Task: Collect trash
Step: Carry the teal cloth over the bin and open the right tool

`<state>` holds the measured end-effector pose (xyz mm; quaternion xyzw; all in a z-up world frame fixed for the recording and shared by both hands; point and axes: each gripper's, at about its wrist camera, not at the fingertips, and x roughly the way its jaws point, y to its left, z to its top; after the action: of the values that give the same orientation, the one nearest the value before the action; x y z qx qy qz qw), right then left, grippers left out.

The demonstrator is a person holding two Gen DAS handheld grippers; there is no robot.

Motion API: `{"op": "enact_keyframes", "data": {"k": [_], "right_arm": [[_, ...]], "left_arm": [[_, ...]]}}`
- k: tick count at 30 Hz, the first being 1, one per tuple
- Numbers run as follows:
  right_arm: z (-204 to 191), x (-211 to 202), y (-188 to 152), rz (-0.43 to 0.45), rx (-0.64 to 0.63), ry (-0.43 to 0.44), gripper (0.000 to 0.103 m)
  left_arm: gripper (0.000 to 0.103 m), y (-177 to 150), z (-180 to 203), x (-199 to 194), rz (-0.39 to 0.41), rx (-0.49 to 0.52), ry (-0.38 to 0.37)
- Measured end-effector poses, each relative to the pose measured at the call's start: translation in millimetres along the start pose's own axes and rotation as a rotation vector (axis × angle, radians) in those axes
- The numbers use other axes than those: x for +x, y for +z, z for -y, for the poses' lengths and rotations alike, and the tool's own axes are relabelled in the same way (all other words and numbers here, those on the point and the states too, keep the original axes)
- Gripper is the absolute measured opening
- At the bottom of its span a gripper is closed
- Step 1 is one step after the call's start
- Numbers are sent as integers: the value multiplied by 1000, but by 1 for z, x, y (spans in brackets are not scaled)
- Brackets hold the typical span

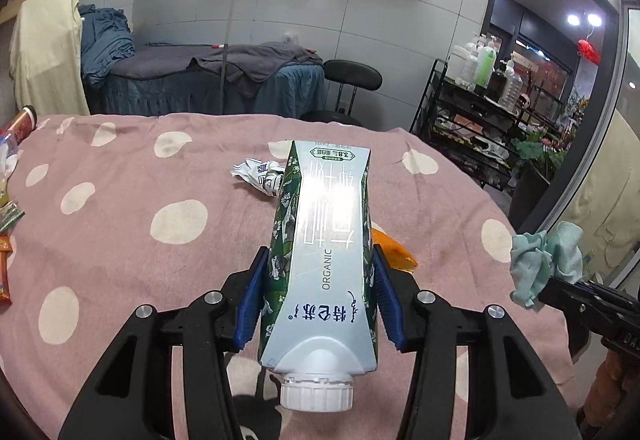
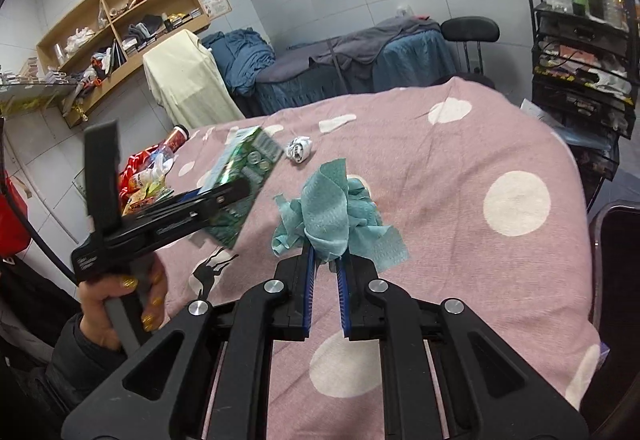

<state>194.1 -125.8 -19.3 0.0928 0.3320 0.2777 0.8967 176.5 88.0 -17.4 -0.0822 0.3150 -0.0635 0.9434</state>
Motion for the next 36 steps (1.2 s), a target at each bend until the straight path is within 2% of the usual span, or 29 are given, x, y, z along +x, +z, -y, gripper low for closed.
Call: {"op": "enact_keyframes", "data": {"k": [4, 10, 24, 33, 36], "right_arm": [[4, -20, -4, 50, -8, -34, 12], [19, -46, -10, 111, 8, -81, 11], [74, -89, -30, 170, 122, -195, 11], [112, -109, -46, 203, 181, -355, 11], [128, -113, -49, 206, 224, -377, 11]], "left_arm": [[49, -8, 8, -22, 47, -27, -4], [49, -19, 33, -42, 100, 3, 0], [49, -32, 94, -39, 107, 51, -128], [50, -36, 133, -25, 77, 103, -212], [50, -37, 144, -21, 66, 115, -235]]}}
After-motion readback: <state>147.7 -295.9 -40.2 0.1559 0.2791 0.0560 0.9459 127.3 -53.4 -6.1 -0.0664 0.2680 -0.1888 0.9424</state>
